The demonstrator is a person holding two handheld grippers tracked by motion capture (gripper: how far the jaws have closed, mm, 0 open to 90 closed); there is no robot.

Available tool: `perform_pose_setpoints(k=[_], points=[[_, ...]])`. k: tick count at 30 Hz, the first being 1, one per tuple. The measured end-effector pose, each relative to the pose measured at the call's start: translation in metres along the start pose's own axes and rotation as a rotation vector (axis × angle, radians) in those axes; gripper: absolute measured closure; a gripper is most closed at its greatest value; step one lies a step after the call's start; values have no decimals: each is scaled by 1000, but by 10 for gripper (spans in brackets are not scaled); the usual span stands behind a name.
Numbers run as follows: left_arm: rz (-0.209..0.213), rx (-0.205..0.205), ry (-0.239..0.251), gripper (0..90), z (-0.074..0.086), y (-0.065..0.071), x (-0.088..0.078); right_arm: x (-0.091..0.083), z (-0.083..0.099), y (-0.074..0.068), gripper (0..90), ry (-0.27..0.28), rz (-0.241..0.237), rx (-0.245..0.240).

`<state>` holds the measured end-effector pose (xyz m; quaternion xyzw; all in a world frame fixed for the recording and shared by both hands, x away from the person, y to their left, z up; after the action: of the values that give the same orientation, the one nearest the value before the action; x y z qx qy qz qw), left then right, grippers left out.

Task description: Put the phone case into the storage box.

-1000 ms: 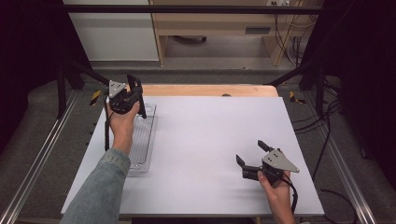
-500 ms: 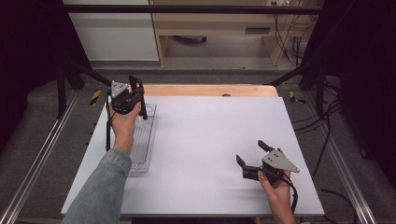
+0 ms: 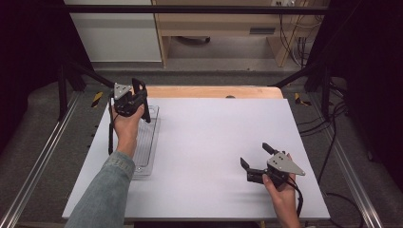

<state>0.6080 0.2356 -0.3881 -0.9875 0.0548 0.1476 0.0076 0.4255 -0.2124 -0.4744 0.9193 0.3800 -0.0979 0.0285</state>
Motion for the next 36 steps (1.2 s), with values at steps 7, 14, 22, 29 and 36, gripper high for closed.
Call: perform_pose_setpoints(k=[7,14,22,29,36], points=[[4,4,4,858,-1,3,-3,0,0,0,45,3,-1,3],[1,8,-9,858,2,3,0,0,0,0,45,3,-5,2],[9,-1,-19,858,7,5,5,0,0,1,44,-4,-4,1],[9,5,-26,858,9,6,7,0,0,1,44,-5,-3,-2],[0,6,-34,858,12,7,9,0,0,1,44,-6,-2,-4]])
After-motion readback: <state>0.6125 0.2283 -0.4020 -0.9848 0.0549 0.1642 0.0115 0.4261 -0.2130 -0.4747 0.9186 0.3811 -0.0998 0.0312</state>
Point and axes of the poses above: each handheld gripper's, and its own axes: x roughly forward along the jaws, z roughly out of its underside, y roughly to its right, the point moved 1 cm from there along x, roughly forward along the jaws, and after that the axes turned 14 degrees about -z, right-handed, at the moved point
